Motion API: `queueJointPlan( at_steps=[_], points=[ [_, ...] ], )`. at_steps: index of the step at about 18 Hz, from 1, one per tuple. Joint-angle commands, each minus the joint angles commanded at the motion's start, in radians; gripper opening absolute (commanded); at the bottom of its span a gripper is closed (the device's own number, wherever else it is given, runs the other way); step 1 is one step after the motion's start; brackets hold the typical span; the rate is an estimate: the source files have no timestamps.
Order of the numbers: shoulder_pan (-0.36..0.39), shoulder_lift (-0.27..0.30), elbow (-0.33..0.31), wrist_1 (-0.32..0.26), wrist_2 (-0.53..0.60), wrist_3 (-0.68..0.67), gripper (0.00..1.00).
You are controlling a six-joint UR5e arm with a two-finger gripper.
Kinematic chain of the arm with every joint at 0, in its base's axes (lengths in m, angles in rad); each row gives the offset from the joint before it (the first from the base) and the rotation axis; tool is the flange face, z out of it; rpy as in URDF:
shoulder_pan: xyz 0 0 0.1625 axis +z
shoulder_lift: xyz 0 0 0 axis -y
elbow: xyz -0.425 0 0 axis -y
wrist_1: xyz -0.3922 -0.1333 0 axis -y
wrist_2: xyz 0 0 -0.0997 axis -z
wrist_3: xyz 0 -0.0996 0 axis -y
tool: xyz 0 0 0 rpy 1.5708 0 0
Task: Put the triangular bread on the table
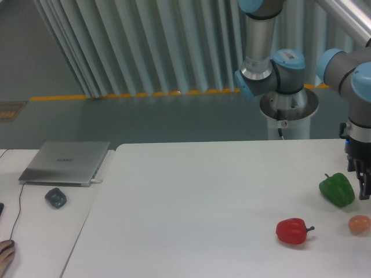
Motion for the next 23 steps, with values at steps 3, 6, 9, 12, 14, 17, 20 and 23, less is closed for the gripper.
queueJointPlan(
  at_steps=[3, 6, 9, 12, 14, 17, 20, 23],
  points=[
    [0.0, 0.003, -0.002, 0.0, 0.003, 0.0, 1.0],
    [-0.003, 0.011, -0.002, -0.003, 0.006, 0.0, 1.0],
    [-0.006, 0.011, -0.009, -0.002, 0.008, -0.002, 1.0],
    [-0.002, 0.012, -0.009, -0.002, 0.003, -0.002, 1.0],
    [0.0, 0.012, -0.012, 0.0, 0.002, -0.011, 1.0],
    [0.015, 0.006, -0.021, 0.003, 0.0, -0.006, 1.0],
    [0.034, 0.012, -0.066, 0.073, -0.002, -0.002, 1.0],
    [0.035, 0.026, -0.086, 0.123, 0.002, -0.015, 1.0]
  ],
)
